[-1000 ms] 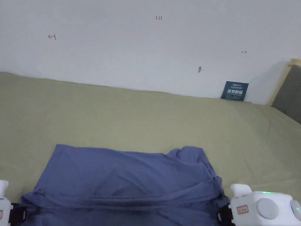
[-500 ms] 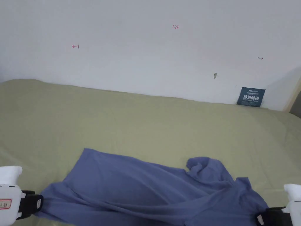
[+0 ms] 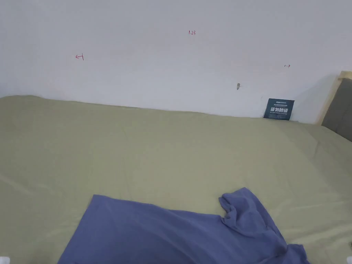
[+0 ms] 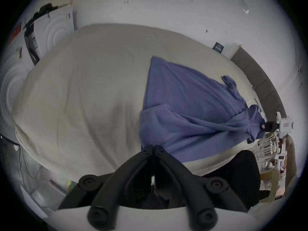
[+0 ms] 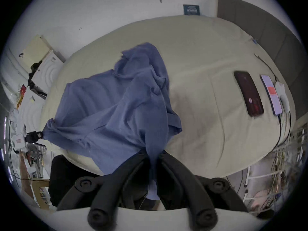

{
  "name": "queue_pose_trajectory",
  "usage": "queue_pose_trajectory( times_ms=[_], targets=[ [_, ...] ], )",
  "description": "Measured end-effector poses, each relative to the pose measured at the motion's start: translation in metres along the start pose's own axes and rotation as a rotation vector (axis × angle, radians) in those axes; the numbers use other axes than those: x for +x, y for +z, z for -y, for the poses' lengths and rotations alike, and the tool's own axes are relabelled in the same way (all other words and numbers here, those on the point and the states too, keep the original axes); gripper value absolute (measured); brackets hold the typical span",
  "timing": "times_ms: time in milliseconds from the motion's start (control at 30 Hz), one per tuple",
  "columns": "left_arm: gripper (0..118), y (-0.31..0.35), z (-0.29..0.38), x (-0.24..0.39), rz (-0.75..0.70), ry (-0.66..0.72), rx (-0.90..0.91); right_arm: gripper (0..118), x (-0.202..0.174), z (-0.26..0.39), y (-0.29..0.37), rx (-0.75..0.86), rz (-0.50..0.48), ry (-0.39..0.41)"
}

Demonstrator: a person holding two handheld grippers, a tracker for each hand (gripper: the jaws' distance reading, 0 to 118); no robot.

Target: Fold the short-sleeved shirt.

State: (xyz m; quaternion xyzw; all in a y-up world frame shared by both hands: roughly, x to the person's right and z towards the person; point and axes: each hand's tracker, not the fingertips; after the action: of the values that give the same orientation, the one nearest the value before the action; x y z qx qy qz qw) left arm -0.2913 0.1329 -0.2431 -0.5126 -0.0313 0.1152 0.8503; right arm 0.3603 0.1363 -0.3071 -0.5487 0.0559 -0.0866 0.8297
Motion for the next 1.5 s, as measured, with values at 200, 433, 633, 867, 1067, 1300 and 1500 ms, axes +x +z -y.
queue_pose_trajectory(
  times_ms=[200,433,633,867,1067,1300,1500],
  targets=[
    [2,-0.036,0.015,-0.014,-0.03,0.053,-0.031,7,0.008,0.01,-0.039,-0.043,0.051,0.001],
    [63,-0.004,0.002,-0.02,-0.006,0.08,0.017,76,-0.005,-0.001,0.004,0.019,0.145,0.095],
    [86,0.047,-0.033,0.02,0.0,0.027,0.156,85,-0.032,-0.024,0.068,0.203,0.026,0.057],
    [0,0.023,-0.077,0.077,0.024,-0.097,0.152,1,-0.069,-0.038,0.058,0.225,0.014,0.17],
    [0,-0.028,-0.161,0.097,0.02,-0.158,0.132,0,-0.073,-0.05,0.027,0.195,0.023,0.194],
    [1,-0.118,-0.276,0.102,-0.02,-0.148,-0.051,0,-0.069,-0.071,0.007,0.169,0.029,0.187],
    [113,-0.186,-0.294,0.091,-0.143,-0.2,-0.167,0,-0.062,-0.089,-0.002,0.155,0.043,0.17]
  ],
)
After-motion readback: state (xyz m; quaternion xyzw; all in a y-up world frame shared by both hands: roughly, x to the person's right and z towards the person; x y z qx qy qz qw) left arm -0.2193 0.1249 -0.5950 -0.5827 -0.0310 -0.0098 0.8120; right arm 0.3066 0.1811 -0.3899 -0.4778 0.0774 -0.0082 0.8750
